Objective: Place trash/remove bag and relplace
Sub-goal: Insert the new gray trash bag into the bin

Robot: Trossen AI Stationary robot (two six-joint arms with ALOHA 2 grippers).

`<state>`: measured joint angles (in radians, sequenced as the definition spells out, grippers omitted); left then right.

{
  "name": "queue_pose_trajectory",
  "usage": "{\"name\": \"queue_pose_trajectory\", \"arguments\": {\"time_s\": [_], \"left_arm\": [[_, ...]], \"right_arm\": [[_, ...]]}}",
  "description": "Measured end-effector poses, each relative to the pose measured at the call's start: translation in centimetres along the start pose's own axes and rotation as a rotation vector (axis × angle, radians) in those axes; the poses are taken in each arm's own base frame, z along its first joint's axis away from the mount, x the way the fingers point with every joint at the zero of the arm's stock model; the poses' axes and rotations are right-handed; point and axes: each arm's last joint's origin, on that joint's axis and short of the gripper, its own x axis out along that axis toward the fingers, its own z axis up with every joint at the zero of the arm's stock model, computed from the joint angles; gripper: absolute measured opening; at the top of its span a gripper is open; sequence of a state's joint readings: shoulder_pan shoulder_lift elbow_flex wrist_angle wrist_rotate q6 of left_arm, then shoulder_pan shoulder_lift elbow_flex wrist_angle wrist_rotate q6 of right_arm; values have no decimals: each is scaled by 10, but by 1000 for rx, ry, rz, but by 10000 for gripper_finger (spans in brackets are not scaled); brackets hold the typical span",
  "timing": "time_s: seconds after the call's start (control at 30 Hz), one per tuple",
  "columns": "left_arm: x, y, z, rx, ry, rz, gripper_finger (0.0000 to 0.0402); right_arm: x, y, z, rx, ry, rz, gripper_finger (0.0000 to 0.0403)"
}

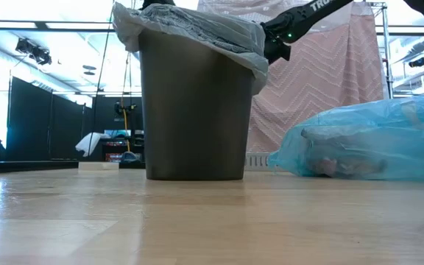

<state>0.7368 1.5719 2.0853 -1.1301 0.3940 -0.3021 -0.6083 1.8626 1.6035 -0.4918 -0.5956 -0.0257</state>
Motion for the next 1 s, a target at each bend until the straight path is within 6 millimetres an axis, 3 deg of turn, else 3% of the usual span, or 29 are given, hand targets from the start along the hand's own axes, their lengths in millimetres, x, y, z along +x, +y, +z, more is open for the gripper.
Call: {"name": "queue_pose_trajectory", "arguments": {"time_s": [0.13,0.4,0.73,1.0], "left_arm": [[-1,-13,-11,-66,75,-29,30],[10,-29,-45,6,270,199,31],[42,-30,-58,-41,323,115,87],[48,-30,-62,-102,363,67,126]], "right_arm": [[-5,-7,0,12,-8,-15,242],[-9,-13,1,15,-24,-27,245],[-3,-5,6,-31,-60,-11,252],[-7,-3,9,-48,-74,-26,265]]}}
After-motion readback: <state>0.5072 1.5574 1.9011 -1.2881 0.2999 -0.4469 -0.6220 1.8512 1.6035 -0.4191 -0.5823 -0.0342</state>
